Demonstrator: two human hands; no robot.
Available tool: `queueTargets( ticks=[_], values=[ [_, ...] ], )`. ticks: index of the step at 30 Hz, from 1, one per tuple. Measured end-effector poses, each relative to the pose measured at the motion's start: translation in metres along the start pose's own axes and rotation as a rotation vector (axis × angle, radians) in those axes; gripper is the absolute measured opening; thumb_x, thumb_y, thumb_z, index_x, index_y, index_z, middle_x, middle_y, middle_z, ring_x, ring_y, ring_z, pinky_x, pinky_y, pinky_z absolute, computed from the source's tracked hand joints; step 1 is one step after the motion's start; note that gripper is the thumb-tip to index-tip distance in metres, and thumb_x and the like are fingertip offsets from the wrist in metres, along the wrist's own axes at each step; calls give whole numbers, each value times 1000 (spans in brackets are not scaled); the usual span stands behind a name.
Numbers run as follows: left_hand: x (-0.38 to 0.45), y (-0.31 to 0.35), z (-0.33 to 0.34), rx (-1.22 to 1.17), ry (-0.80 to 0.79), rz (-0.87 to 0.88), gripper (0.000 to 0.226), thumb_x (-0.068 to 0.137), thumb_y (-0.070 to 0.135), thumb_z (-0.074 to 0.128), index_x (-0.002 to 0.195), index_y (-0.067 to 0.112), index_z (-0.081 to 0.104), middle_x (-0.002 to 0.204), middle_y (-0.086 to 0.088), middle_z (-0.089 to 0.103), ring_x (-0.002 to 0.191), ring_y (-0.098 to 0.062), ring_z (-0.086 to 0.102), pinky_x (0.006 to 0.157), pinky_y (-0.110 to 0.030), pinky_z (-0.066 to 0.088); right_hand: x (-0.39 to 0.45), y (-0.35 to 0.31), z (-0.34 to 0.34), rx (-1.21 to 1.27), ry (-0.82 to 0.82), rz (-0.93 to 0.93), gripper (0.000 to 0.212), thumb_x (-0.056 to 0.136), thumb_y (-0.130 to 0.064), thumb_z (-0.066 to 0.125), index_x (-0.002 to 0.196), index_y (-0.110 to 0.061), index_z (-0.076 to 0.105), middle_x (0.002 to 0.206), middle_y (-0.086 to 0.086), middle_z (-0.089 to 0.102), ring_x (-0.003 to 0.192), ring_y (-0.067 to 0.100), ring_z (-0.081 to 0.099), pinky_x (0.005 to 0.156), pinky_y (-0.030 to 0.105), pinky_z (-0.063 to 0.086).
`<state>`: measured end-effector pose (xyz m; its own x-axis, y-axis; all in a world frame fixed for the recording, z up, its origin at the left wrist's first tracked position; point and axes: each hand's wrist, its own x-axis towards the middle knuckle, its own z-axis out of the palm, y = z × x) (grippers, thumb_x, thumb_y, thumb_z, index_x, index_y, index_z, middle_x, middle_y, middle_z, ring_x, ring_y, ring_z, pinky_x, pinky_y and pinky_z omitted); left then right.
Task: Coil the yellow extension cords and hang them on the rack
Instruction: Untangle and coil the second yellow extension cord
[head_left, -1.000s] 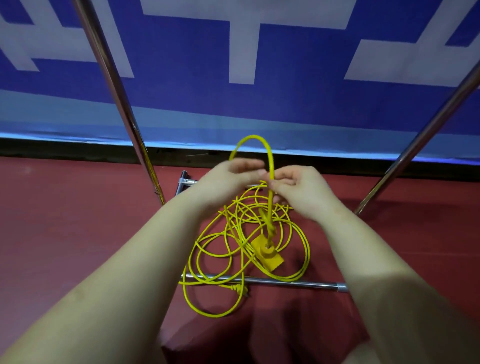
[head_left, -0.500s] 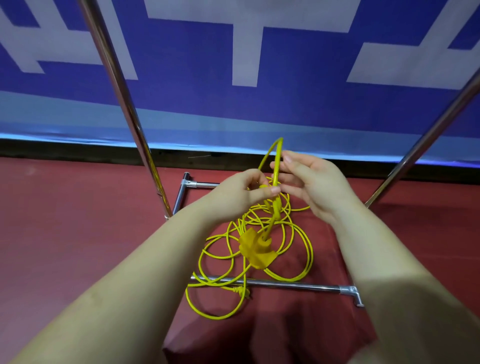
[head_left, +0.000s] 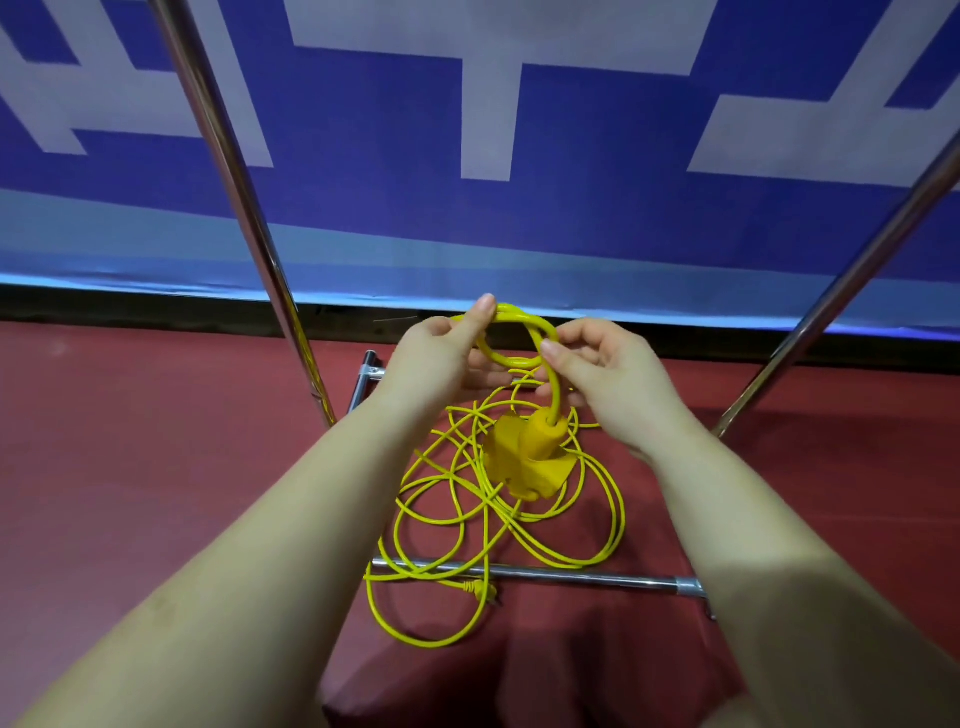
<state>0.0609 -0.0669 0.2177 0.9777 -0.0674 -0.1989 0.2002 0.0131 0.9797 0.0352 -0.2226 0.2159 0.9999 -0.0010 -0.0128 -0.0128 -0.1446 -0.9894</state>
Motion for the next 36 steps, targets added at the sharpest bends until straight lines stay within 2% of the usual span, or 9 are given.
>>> queueTargets(
  ticks=[4, 6, 11, 16, 20, 25, 30, 33, 36],
  values=[
    [3, -2, -11, 474, 287, 197, 47, 80, 61, 60, 72, 15, 53, 63, 0, 61, 65, -20, 58, 69, -37, 48, 0, -4, -1, 48, 25, 19, 7, 89, -12, 60, 82, -16, 60, 65, 4, 62, 47, 7, 58, 54, 26, 56],
    [3, -2, -13, 527, 223, 331, 34, 84, 55, 59, 79, 22, 56, 74, 8, 60, 74, -12, 56, 71, -32, 44, 0, -4, -1, 47, 14, 31, 6, 87, -12, 62, 83, -15, 61, 60, 1, 62, 45, 7, 56, 53, 27, 56],
    [2, 0, -9, 322, -201, 342, 19, 95, 34, 53, 83, 26, 65, 74, 8, 64, 76, -12, 58, 81, -38, 47, 2, -6, -6, 74, 48, 26, 4, 86, -13, 63, 82, -15, 63, 56, -1, 62, 43, 6, 54, 47, 22, 54],
    [2, -3, -4, 121, -93, 325, 25, 95, 33, 53, 75, 23, 64, 59, 10, 58, 69, -19, 45, 70, -33, 35, 4, -1, -3, 15, -73, -2, 5, 91, -18, 56, 87, -17, 58, 71, 3, 63, 54, 6, 58, 54, 20, 50],
    [5, -3, -5, -17, -51, 238, 25, 95, 35, 53, 77, 21, 64, 59, 10, 55, 59, -11, 45, 63, -27, 35, 5, 13, -4, -441, -212, -36, 9, 91, -26, 58, 82, -26, 58, 79, -5, 61, 74, 9, 55, 72, 28, 46],
    [10, 3, -8, -313, -1, 76, 21, 98, 31, 49, 88, 16, 60, 58, 9, 54, 50, -6, 47, 69, -31, 40, 5, 17, -2, -228, -182, 25, 19, 87, -14, 63, 98, -25, 51, 97, -1, 63, 88, 10, 59, 84, 27, 48],
    [11, 5, -9, -525, 11, -36, 22, 99, 33, 45, 90, 17, 56, 53, 10, 51, 50, -3, 50, 69, -28, 42, 4, 25, -1, -362, -288, 67, 45, 80, -18, 72, 116, -28, 48, 119, 4, 62, 111, 17, 59, 96, 40, 49],
    [13, 5, -11, -468, 42, -24, 24, 99, 36, 44, 89, 20, 60, 67, 10, 61, 64, -6, 61, 70, -31, 49, 5, 24, 1, -325, -200, -2, 48, 83, -17, 69, 124, -25, 46, 122, 5, 60, 115, 16, 56, 99, 37, 47],
    [14, 5, -15, -296, 74, 53, 24, 98, 35, 46, 97, 20, 64, 96, 3, 69, 79, -10, 67, 69, -26, 51, 6, 20, 0, -172, -48, -34, 44, 80, -11, 72, 110, -29, 46, 111, 6, 64, 101, 20, 62, 89, 38, 52]
  ],
)
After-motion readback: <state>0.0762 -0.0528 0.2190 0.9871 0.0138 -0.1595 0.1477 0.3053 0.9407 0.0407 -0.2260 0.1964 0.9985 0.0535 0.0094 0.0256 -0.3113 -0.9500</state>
